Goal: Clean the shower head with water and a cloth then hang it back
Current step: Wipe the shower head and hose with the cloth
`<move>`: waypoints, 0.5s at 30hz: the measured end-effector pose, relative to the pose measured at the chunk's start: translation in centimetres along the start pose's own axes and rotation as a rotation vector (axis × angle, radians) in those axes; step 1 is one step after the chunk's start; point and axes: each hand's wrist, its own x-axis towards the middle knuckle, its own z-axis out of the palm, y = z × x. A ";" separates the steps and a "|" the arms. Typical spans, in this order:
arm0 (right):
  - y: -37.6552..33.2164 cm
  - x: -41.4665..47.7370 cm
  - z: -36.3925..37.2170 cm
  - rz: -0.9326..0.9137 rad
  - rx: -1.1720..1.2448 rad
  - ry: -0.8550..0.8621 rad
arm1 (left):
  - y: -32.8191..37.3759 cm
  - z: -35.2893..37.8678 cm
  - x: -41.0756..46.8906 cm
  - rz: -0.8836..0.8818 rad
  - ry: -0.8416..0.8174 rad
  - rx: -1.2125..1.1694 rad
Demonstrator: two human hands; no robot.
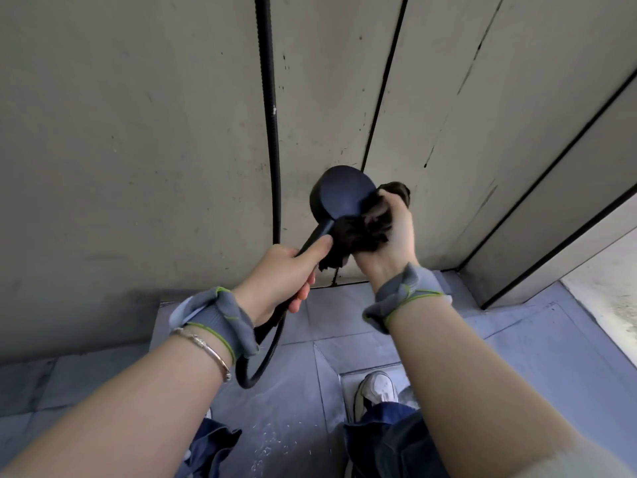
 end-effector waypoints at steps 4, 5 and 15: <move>2.2 0.3 0.3 -0.014 -0.154 0.285 | -0.2 0.4 0.1 -0.097 0.009 -0.125; 2.4 0.3 0.4 -0.034 -0.188 0.301 | -0.3 0.4 0.1 -0.105 0.016 -0.124; -1.3 -0.5 1.1 -0.470 -0.394 0.515 | 0.1 -0.2 0.5 0.111 0.241 0.232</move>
